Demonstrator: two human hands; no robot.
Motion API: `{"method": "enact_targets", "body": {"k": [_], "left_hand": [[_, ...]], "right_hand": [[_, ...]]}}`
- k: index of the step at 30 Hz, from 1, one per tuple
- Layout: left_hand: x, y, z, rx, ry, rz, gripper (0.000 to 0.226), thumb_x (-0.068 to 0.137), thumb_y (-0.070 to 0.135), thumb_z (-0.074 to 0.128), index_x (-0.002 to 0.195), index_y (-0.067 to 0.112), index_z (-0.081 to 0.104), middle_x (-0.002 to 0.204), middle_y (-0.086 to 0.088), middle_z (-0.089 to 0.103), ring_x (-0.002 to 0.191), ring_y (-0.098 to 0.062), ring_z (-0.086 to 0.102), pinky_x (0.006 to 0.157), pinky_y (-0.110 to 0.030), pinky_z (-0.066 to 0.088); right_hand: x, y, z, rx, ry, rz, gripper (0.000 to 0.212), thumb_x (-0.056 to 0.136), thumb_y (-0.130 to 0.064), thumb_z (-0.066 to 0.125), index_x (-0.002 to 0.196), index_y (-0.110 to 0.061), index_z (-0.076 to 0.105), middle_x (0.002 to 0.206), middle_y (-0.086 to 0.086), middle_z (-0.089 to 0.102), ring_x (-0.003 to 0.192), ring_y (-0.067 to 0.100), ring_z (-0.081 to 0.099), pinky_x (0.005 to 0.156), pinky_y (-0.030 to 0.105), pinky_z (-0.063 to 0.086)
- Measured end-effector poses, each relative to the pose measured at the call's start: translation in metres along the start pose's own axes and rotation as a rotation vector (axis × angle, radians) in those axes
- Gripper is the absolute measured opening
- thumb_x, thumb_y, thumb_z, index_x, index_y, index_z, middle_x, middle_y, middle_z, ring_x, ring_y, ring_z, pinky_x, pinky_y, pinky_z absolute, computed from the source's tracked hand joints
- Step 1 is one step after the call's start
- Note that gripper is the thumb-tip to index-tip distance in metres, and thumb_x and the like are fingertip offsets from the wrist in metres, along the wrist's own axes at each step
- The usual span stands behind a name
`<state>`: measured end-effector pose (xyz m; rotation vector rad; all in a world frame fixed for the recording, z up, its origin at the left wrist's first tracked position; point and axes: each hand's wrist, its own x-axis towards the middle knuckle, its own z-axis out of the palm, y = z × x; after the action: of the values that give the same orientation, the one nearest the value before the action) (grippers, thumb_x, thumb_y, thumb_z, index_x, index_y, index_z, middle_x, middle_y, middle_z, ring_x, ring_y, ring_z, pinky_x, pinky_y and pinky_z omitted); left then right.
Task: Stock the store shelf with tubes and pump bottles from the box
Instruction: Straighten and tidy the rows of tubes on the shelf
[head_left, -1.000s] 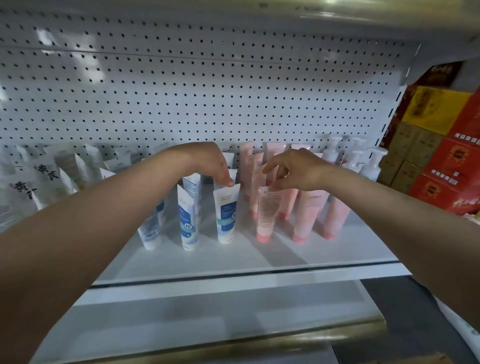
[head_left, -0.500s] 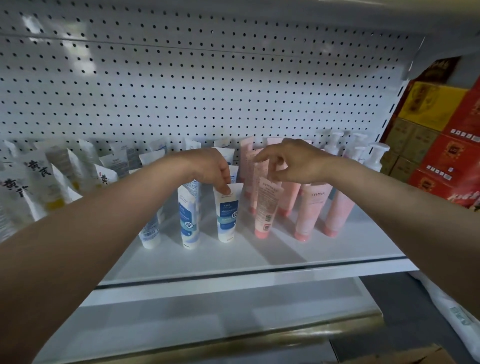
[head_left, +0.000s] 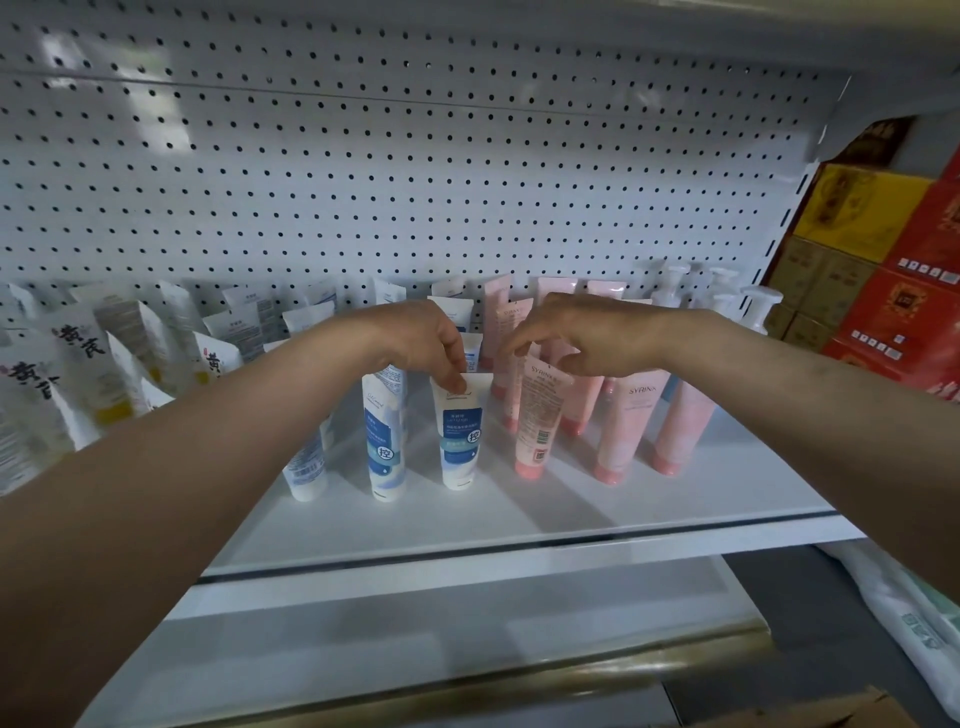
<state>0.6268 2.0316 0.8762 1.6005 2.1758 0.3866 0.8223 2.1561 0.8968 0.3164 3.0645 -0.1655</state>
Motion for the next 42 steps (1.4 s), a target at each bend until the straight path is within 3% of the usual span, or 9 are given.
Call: {"method": "enact_targets", "body": {"k": [5,11,18,20,22,25,32,42], "left_hand": [[-0.0012,-0.0022,0.0006,-0.03,0.008,-0.005,0.016,0.072,0.026,0.086,0.08,0.027,0.071,0.083,0.01,0.066,0.087,-0.014,0.06,0.087,-0.031,0.048],[0.0003,-0.001,0.0018,-0.02,0.006,-0.005,0.017,0.073,0.028,0.085,0.085,0.024,0.073,0.089,0.007,0.067,0.096,-0.017,0.062,0.094,-0.035,0.048],[0.0001,0.0013,-0.0002,-0.019,0.007,-0.036,0.025,0.074,0.028,0.085,0.094,0.02,0.074,0.09,0.009,0.067,0.094,-0.014,0.06,0.09,-0.031,0.047],[0.0001,0.0021,-0.0011,-0.013,0.016,-0.039,0.026,0.073,0.029,0.085,0.096,0.02,0.075,0.089,0.009,0.066,0.092,-0.013,0.059,0.087,-0.03,0.046],[-0.0004,0.0029,-0.0018,-0.018,0.019,-0.033,0.025,0.074,0.029,0.085,0.095,0.02,0.075,0.087,0.01,0.064,0.089,-0.012,0.057,0.08,-0.028,0.044],[-0.0014,0.0041,-0.0032,-0.018,0.023,-0.029,0.023,0.075,0.028,0.084,0.095,0.021,0.075,0.085,0.012,0.062,0.083,-0.008,0.054,0.067,-0.023,0.039],[-0.0005,0.0042,-0.0035,-0.016,0.022,-0.029,0.021,0.075,0.028,0.084,0.094,0.022,0.076,0.087,0.012,0.064,0.086,-0.009,0.056,0.07,-0.024,0.04],[-0.0032,0.0034,-0.0053,-0.085,0.02,-0.018,0.022,0.073,0.028,0.086,0.092,0.023,0.076,0.084,0.013,0.065,0.081,-0.004,0.056,0.071,-0.023,0.041]], "right_hand": [[0.0019,0.002,-0.0001,0.06,0.03,0.059,0.055,0.084,-0.008,0.076,0.132,-0.03,0.062,0.11,-0.004,0.068,0.098,0.02,0.059,0.066,0.007,0.037],[-0.0014,0.0005,0.0,0.135,0.025,0.129,0.051,0.084,-0.014,0.078,0.128,-0.035,0.063,0.089,-0.004,0.075,0.084,0.012,0.063,0.067,0.019,0.043],[-0.0008,-0.0021,0.0004,0.131,0.023,0.139,0.052,0.083,-0.016,0.079,0.129,-0.034,0.062,0.091,-0.003,0.073,0.082,0.011,0.061,0.061,0.01,0.039],[0.0007,-0.0028,0.0003,0.112,0.026,0.127,0.053,0.083,-0.015,0.079,0.129,-0.034,0.062,0.092,-0.003,0.072,0.085,0.013,0.061,0.067,0.017,0.043],[0.0011,-0.003,-0.0006,0.087,0.03,0.12,0.054,0.083,-0.015,0.079,0.129,-0.035,0.062,0.092,-0.002,0.071,0.086,0.015,0.061,0.069,0.02,0.044],[0.0007,-0.003,-0.0025,0.069,0.024,0.12,0.054,0.083,-0.014,0.079,0.129,-0.037,0.062,0.09,-0.001,0.07,0.083,0.014,0.059,0.063,0.014,0.04],[-0.0004,0.0026,-0.0037,0.088,-0.007,0.141,0.052,0.083,-0.012,0.079,0.125,-0.038,0.063,0.087,-0.008,0.074,0.094,0.018,0.063,0.088,0.04,0.05],[0.0007,0.0026,-0.0026,0.112,-0.015,0.151,0.053,0.082,-0.014,0.079,0.124,-0.041,0.062,0.088,-0.009,0.075,0.092,0.018,0.063,0.088,0.044,0.05]]}}
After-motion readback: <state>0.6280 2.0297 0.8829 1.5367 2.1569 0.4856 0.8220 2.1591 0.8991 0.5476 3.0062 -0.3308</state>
